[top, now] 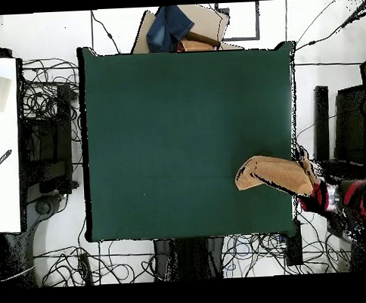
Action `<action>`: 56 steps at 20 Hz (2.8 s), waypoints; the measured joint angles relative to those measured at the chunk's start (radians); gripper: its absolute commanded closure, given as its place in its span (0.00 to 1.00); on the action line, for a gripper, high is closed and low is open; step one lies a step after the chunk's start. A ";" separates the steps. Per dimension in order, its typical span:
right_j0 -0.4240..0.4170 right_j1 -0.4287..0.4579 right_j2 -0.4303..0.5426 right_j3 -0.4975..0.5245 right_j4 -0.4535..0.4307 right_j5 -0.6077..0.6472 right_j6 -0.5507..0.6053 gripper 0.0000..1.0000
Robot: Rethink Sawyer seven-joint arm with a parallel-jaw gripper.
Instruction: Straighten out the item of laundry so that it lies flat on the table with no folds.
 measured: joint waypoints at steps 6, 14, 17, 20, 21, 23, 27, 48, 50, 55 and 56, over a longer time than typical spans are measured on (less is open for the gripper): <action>0.000 -0.046 0.000 0.016 0.003 0.034 0.000 1.00; 0.000 -0.133 0.000 -0.005 0.010 0.270 0.000 1.00; 0.001 -0.163 0.000 -0.034 0.010 0.378 0.000 1.00; 0.003 -0.189 0.000 -0.063 0.010 0.449 0.000 1.00; 0.005 -0.192 0.000 -0.065 0.010 0.449 0.000 1.00; 0.011 -0.197 0.000 -0.068 0.010 0.445 0.000 1.00; 0.029 -0.191 0.000 -0.063 0.010 0.372 0.000 1.00; 0.004 -0.078 0.000 0.170 0.011 -0.127 0.000 1.00; 0.000 -0.078 0.000 0.180 0.011 -0.127 0.000 1.00; -0.002 -0.090 0.000 0.183 0.015 -0.127 0.000 1.00; -0.002 -0.094 0.000 0.183 0.017 -0.125 0.000 1.00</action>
